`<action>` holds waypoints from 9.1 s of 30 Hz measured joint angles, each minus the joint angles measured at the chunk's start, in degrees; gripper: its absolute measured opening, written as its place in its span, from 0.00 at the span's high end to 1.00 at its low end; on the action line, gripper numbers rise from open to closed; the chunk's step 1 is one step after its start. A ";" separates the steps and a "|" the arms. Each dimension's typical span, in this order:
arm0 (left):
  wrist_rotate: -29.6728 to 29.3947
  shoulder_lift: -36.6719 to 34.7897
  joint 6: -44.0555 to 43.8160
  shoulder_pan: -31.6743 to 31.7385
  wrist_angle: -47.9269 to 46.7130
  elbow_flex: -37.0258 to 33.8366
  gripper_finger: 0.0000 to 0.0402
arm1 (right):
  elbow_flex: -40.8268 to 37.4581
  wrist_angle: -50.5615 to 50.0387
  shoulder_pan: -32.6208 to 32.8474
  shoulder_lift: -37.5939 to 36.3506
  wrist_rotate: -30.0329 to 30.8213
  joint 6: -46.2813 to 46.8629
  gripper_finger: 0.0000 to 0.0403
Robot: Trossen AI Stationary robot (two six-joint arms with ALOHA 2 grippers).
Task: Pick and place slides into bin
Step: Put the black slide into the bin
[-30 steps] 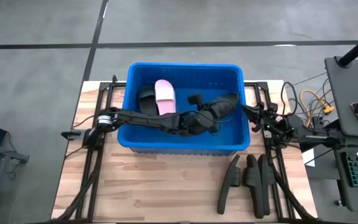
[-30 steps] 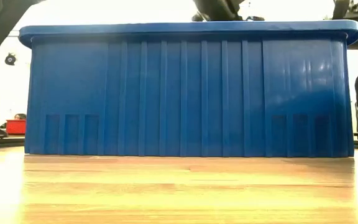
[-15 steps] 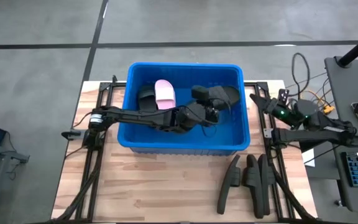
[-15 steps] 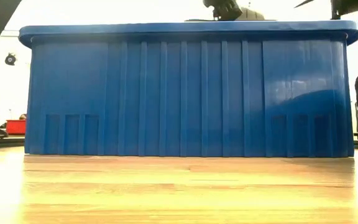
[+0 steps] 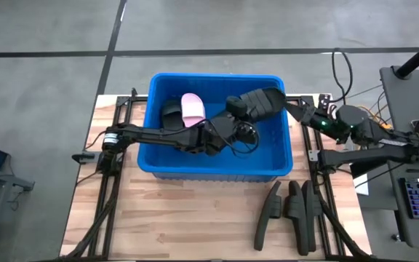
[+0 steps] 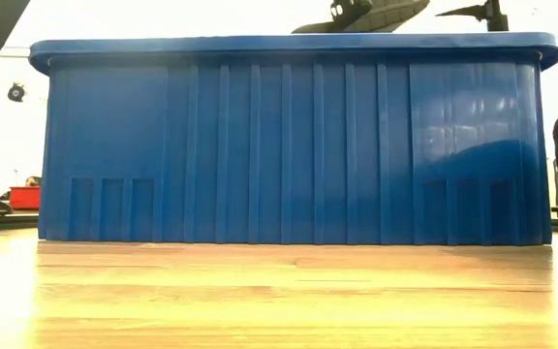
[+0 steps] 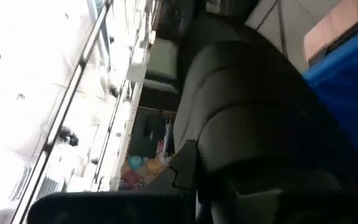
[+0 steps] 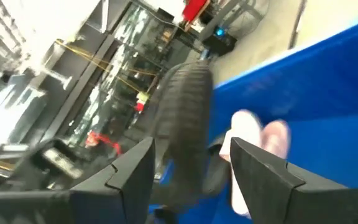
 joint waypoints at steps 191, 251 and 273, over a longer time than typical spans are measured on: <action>2.25 -13.73 -41.62 3.07 -17.81 -4.08 1.00 | 9.96 5.10 -8.97 18.99 -30.92 -47.17 0.48; 39.63 -26.06 -48.11 2.56 -46.05 -4.00 0.48 | 24.69 -2.86 -40.86 47.97 -106.23 -33.54 0.98; 25.13 -15.58 -34.62 4.18 -42.10 -3.79 0.48 | 31.36 -24.29 -40.48 50.44 -115.96 -49.59 0.98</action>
